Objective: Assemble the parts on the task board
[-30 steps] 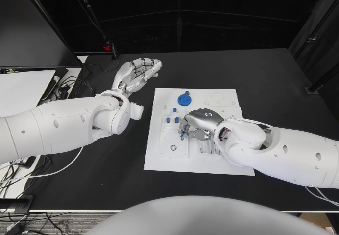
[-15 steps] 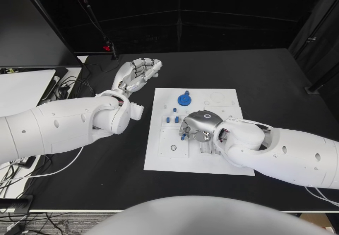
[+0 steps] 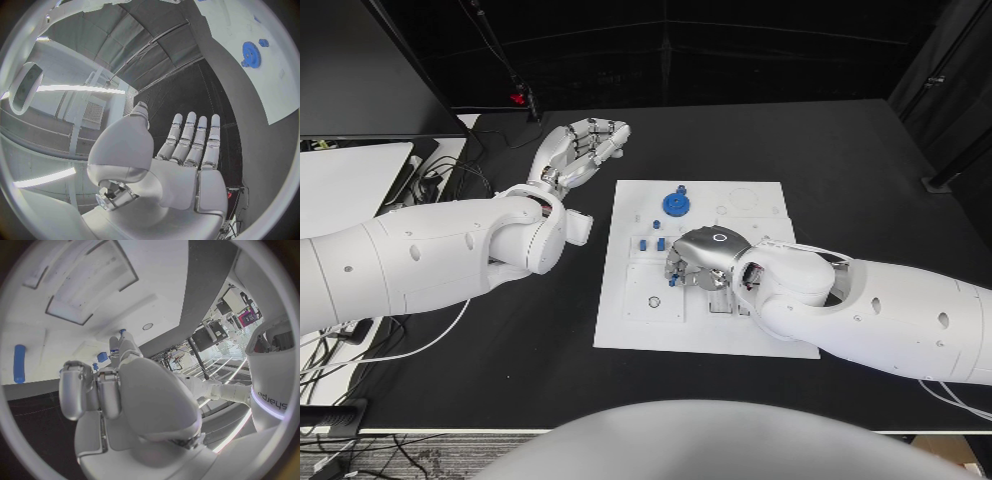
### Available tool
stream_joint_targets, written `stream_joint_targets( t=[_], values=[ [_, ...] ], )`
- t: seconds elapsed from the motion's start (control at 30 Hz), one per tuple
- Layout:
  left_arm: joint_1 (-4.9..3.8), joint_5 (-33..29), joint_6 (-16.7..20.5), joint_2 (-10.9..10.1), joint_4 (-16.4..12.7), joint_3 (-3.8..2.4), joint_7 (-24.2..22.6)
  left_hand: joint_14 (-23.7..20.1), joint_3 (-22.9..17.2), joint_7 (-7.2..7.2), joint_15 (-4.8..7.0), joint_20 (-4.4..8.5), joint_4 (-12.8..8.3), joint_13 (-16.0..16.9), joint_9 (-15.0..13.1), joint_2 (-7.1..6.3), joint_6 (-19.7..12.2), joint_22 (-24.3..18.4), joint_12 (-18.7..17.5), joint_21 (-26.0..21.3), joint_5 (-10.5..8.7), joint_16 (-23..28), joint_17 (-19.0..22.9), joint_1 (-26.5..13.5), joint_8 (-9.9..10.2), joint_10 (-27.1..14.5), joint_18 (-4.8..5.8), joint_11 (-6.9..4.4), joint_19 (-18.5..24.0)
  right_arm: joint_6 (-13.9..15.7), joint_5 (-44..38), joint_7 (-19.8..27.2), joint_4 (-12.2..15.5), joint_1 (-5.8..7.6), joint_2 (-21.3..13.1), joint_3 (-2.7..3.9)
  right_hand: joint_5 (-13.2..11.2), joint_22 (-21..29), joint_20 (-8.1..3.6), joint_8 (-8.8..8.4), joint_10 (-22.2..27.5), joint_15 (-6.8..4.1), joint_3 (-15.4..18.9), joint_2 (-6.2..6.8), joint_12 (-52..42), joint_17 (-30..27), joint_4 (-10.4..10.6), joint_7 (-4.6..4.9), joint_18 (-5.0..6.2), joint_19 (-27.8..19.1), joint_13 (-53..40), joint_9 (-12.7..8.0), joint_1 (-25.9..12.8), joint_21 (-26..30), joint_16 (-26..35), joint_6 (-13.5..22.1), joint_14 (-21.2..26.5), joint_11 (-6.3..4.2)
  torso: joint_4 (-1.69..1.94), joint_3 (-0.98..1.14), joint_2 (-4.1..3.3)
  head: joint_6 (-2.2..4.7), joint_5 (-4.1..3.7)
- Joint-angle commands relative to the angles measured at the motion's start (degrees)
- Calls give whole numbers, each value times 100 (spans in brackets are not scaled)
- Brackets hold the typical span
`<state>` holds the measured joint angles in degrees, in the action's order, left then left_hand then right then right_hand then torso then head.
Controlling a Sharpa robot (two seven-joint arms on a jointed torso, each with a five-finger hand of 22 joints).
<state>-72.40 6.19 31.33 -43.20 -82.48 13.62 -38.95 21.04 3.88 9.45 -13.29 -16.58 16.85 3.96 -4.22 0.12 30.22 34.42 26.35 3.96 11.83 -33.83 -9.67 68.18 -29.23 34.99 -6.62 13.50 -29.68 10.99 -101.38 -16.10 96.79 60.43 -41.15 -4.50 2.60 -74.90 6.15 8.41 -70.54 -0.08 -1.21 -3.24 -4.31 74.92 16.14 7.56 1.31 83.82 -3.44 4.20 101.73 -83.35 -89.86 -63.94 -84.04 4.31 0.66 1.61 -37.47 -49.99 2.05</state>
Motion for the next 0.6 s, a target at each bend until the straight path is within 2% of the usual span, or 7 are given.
stream_joint_targets(
  t=[0.03,0.47,0.57,0.6],
  values=[
    [-8,-4,-31,-2,-8,-5,-794,-43,36,609,7,-4,-9,-9,7,63,-45,-7,37,29,29,-30,5,7,-40,6,-20,-23,-50,-167,-132,-42,7,-1,20,-6,22,-1188,28,10,-11,52,-41,29,29,1508,-9,32,67,188,0,-3,29,35,-14,26,-596,12,2,2,0,-1,4],
    [-8,-4,-35,-11,-8,-5,-782,-45,38,609,6,-4,-11,-10,8,77,-46,-11,42,28,33,-37,11,9,-43,4,-20,-22,-50,-323,-565,-63,72,-26,59,-7,23,-1181,42,-60,28,71,-70,71,74,1508,-3,42,72,179,2,-21,17,53,-14,89,-596,31,-1,0,0,-1,-1],
    [-8,-4,-37,-10,-6,-5,-777,-45,38,609,6,-4,-11,-10,8,77,-46,-11,42,28,33,-37,11,9,-43,4,-20,-22,-50,-338,-627,-60,84,-32,64,-7,20,-1172,53,-120,109,86,-71,122,94,1508,15,42,77,168,6,-36,-14,73,-14,159,-596,50,-2,2,0,-1,-2],
    [-8,-4,-37,-9,-5,-5,-777,-45,38,609,6,-4,-11,-10,8,77,-46,-11,42,28,33,-37,11,9,-43,4,-20,-22,-50,-336,-639,-60,87,-33,66,-7,15,-1161,65,-177,233,106,-39,179,106,1508,41,37,83,153,12,-50,-74,98,-14,245,-596,79,-1,2,0,-1,-2]
  ],
)
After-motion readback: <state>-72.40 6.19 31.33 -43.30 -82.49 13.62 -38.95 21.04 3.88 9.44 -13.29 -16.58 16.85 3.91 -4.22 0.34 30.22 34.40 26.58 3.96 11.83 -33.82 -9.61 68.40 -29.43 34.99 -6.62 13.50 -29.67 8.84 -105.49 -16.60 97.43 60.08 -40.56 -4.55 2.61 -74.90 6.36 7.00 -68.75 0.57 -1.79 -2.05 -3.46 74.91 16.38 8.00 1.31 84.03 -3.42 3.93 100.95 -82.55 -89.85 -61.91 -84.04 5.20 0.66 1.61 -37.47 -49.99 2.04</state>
